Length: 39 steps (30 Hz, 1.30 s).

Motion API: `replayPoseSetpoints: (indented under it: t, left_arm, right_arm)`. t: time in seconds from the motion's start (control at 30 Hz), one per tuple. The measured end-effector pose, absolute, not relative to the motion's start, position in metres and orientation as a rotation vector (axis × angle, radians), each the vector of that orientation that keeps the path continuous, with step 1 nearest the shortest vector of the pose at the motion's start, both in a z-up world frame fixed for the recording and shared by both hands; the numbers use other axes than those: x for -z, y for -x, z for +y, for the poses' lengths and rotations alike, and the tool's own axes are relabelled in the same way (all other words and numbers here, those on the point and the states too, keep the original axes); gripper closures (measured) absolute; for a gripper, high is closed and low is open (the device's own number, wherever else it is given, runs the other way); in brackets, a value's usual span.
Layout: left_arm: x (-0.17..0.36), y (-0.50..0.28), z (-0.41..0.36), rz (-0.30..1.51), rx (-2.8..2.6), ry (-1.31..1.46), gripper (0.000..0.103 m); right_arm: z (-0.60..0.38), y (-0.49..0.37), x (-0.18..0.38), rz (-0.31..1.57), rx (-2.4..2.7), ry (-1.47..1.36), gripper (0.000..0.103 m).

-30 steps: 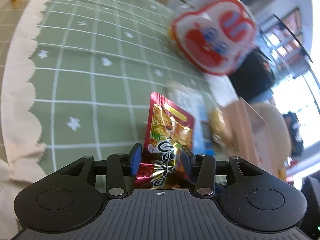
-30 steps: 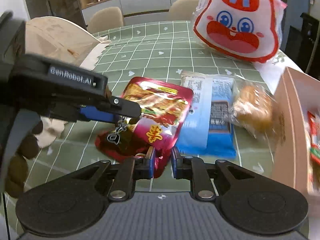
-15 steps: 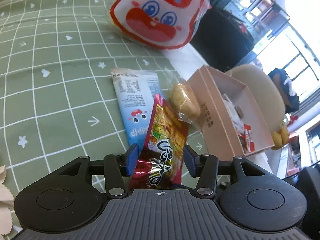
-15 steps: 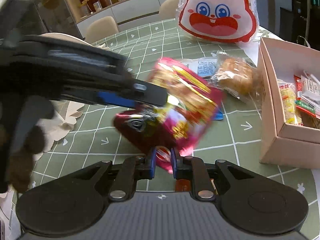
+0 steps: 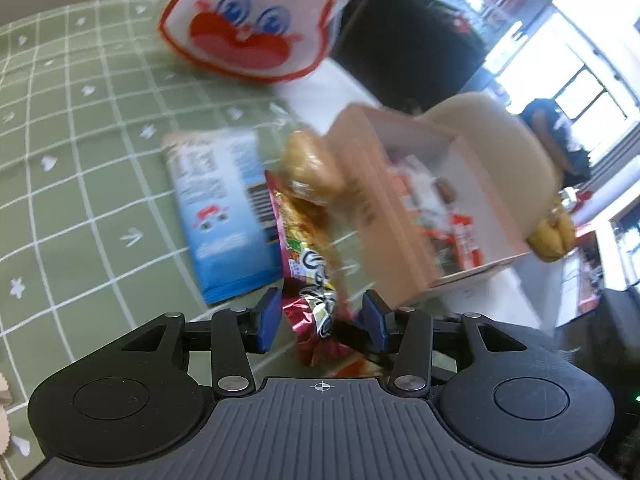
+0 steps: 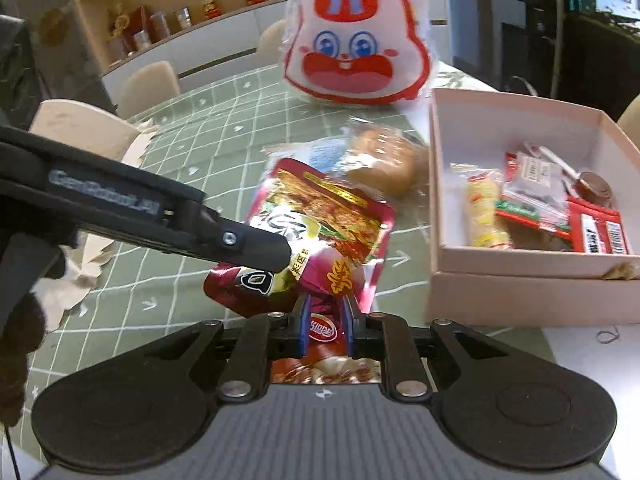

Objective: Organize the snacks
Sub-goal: 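Lift the red-and-gold snack bag with the left tool toward the pink box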

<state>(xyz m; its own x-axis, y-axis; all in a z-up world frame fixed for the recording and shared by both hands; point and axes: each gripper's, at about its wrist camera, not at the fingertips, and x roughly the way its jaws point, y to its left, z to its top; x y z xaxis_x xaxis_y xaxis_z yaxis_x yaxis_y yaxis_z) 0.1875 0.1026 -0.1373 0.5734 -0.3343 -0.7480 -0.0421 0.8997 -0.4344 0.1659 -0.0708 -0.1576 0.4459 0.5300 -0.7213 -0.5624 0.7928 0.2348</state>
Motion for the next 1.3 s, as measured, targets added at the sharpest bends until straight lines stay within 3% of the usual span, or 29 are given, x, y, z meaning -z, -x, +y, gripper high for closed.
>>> replayPoseSetpoints:
  t: [0.17, 0.37, 0.43, 0.47, 0.63, 0.67, 0.73, 0.77, 0.8, 1.3]
  left_arm:
    - [0.126, -0.194, 0.098, 0.904, 0.231, 0.439, 0.054]
    - [0.172, -0.233, 0.096, 0.923, 0.167, 0.489, 0.053]
    - [0.184, -0.238, 0.097, 0.939, 0.144, 0.497, 0.058]
    - [0.186, -0.236, 0.097, 0.929, 0.139, 0.498, 0.067]
    - [0.183, -0.22, 0.114, 0.924, 0.119, 0.631, 0.076]
    - [0.181, -0.212, 0.118, 0.917, 0.118, 0.641, 0.077]
    - [0.173, -0.195, 0.121, 0.913, 0.097, 0.613, 0.077]
    - [0.169, -0.183, 0.123, 0.915, 0.087, 0.601, 0.078]
    - [0.165, -0.17, 0.125, 0.919, 0.077, 0.598, 0.078]
    - [0.156, -0.041, 0.105, 1.014, 0.038, 0.667, 0.08]
  right_arm:
    - [-0.088, -0.171, 0.15, 0.85, -0.662, -0.027, 0.085]
    - [-0.097, -0.178, 0.162, 0.9, -0.618, -0.025, 0.085]
    - [-0.097, -0.177, 0.165, 0.91, -0.629, -0.022, 0.085]
    - [-0.096, -0.176, 0.166, 0.912, -0.633, -0.017, 0.085]
    - [-0.103, -0.169, 0.16, 0.893, -0.657, -0.011, 0.084]
    - [-0.106, -0.165, 0.157, 0.881, -0.664, -0.003, 0.078]
    - [-0.113, -0.155, 0.149, 0.853, -0.683, 0.012, 0.054]
    - [-0.117, -0.148, 0.145, 0.836, -0.693, 0.024, 0.033]
    - [-0.121, -0.14, 0.142, 0.819, -0.703, 0.04, 0.024]
    - [-0.099, -0.099, 0.165, 0.759, -0.782, 0.402, 0.024]
